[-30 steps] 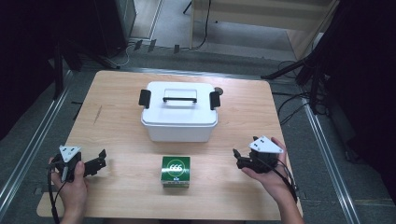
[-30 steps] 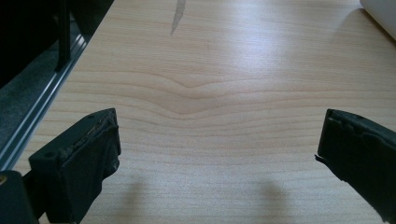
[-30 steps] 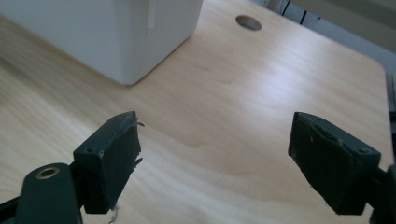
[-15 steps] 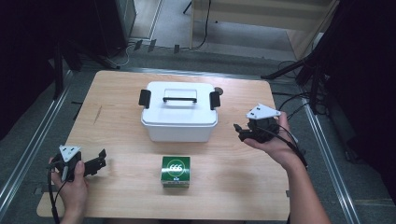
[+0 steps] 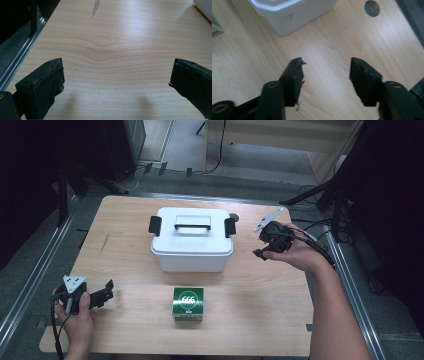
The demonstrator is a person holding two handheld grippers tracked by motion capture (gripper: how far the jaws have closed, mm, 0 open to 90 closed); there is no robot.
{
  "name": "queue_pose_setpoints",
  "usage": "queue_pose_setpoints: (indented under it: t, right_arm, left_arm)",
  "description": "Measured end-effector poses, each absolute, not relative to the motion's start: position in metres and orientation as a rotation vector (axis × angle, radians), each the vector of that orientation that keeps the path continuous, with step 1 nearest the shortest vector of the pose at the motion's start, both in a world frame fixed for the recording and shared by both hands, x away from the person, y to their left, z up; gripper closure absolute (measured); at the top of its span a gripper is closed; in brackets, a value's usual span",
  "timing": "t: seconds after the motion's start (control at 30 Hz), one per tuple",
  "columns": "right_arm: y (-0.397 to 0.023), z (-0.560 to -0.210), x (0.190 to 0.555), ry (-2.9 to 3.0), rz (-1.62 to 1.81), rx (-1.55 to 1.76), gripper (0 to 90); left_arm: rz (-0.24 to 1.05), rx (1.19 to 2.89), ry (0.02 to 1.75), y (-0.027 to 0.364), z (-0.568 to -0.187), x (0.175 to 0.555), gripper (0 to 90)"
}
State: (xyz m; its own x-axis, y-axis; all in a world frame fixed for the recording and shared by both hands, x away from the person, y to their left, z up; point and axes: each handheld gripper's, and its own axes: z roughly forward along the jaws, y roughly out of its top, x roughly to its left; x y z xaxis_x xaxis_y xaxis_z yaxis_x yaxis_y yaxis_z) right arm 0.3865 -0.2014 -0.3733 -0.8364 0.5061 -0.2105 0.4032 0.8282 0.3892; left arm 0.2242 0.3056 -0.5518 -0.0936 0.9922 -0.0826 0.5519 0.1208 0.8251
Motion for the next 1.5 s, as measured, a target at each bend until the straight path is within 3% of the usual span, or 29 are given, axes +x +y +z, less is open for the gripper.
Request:
queue_pose_setpoints:
  t: [0.2, 0.33, 0.53, 0.8, 1.5]
  right_arm:
    - [-0.186, -0.369, 0.393, 2.811, 0.400, 0.633, 45.3]
    - [-0.175, -0.362, 0.396, 2.864, 0.364, 0.594, 53.4]
    - [-0.155, -0.350, 0.400, 2.897, 0.368, 0.481, 53.8]
    - [-0.127, -0.341, 0.403, 2.878, 0.337, 0.351, 61.9]
    - [-0.064, -0.330, 0.416, 2.840, 0.361, 0.164, 65.8]
  left_arm:
    - [0.833, 1.508, 1.731, 0.306, -0.552, 0.224, 0.0]
    - [0.833, 1.510, 1.731, 0.306, -0.552, 0.224, 0.0]
    - [0.835, 1.508, 1.728, 0.306, -0.552, 0.225, 0.0]
    - [0.827, 1.504, 1.730, 0.306, -0.552, 0.225, 0.0]
    - [0.819, 1.502, 1.727, 0.307, -0.552, 0.225, 0.0]
